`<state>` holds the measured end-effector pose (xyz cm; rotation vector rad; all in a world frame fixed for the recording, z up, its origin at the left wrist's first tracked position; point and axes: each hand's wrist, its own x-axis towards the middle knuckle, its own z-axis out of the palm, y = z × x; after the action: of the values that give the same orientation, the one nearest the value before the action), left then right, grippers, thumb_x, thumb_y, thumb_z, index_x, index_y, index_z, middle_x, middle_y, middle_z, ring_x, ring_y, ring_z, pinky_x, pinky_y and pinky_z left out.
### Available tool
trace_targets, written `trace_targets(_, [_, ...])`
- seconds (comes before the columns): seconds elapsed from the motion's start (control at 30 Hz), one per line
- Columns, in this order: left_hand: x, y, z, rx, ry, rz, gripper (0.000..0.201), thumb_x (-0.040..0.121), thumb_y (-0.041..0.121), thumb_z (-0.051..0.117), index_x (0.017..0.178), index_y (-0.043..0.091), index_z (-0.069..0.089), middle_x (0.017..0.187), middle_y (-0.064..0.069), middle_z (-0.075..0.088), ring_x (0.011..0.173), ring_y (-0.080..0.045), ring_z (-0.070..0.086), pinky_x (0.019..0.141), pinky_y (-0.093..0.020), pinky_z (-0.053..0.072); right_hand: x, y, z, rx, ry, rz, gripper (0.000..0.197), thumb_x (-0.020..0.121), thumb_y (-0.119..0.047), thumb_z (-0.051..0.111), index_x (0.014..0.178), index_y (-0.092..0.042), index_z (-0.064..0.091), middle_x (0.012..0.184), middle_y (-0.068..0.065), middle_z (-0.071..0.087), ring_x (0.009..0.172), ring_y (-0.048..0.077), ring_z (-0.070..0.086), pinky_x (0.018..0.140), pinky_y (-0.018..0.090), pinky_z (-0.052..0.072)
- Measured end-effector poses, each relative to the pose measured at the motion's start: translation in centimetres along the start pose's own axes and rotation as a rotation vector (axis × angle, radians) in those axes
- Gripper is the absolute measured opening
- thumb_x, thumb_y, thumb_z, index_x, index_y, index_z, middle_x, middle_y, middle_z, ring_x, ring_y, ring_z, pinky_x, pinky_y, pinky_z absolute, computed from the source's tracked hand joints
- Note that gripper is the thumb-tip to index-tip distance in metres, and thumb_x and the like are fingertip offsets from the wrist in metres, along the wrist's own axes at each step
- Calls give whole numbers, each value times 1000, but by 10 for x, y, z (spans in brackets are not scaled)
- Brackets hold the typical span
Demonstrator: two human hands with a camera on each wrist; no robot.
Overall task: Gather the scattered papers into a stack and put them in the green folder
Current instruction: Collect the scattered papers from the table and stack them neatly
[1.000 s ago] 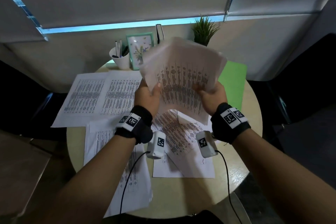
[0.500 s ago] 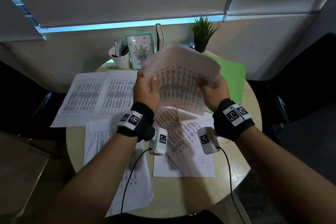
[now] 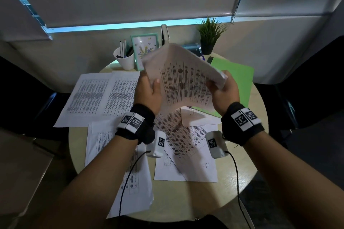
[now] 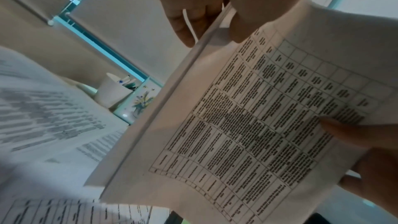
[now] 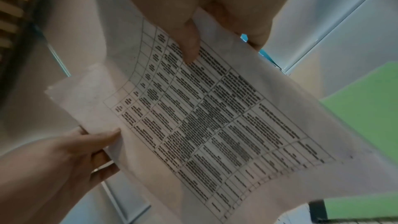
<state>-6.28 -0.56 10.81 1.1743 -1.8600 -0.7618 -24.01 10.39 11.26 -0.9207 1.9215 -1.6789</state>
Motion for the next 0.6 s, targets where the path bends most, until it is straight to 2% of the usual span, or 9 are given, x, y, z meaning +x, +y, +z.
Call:
trace_targets(0.07, [-1,-2,-1,7,11,27,41,98,21,49,131,-2,41,112,-11,60,97,-19,56,81,-25,45,1,0,-4,31,10,-14,23,90,0,60,108,-13,56,92,-7,61,80,0,56,56,0,42])
trace_targets(0.17, [-11,-17,3,38,-45,32,34,97,21,49,123,-1,45,109,-14,61,98,-26,59,81,-29,47,-3,13,-9,-6,-10,41,31,89,-3,61,119,-9,56,104,-1,64,90,12,61,62,4,46])
trace_targets(0.2, [-16,-22,5,59,-82,11,32,97,22,49,120,1,46,108,-14,61,97,-27,59,79,-30,47,-6,20,-9,-31,-37,85,31,90,-5,61,121,-9,56,105,-1,64,92,15,60,65,9,49])
trace_targets(0.27, [-22,-30,10,110,-151,-22,29,98,23,47,118,2,46,107,-13,61,97,-27,58,78,-29,45,-9,32,-9,-66,-73,180,30,91,-9,61,121,-11,56,104,-2,63,95,17,59,80,25,51])
trace_targets(0.33, [-22,-32,11,130,-168,-21,25,98,22,45,116,5,47,108,-11,60,96,-24,57,79,-30,45,-8,35,-8,-85,-77,219,29,92,-10,60,121,-14,57,104,-3,63,97,18,59,89,33,49])
trace_targets(0.47, [-12,-20,0,110,-97,-6,18,99,20,44,111,7,47,104,-5,61,88,-17,56,68,-22,42,1,22,0,-70,-94,183,31,92,-6,58,122,-15,56,106,-6,63,97,15,59,86,29,47])
trace_targets(0.6, [0,-20,-24,60,25,-38,14,99,19,44,109,10,47,103,-1,62,87,-18,57,73,-25,44,8,-1,25,-50,-203,143,36,92,-10,59,126,-19,52,116,-4,64,100,14,61,86,32,49])
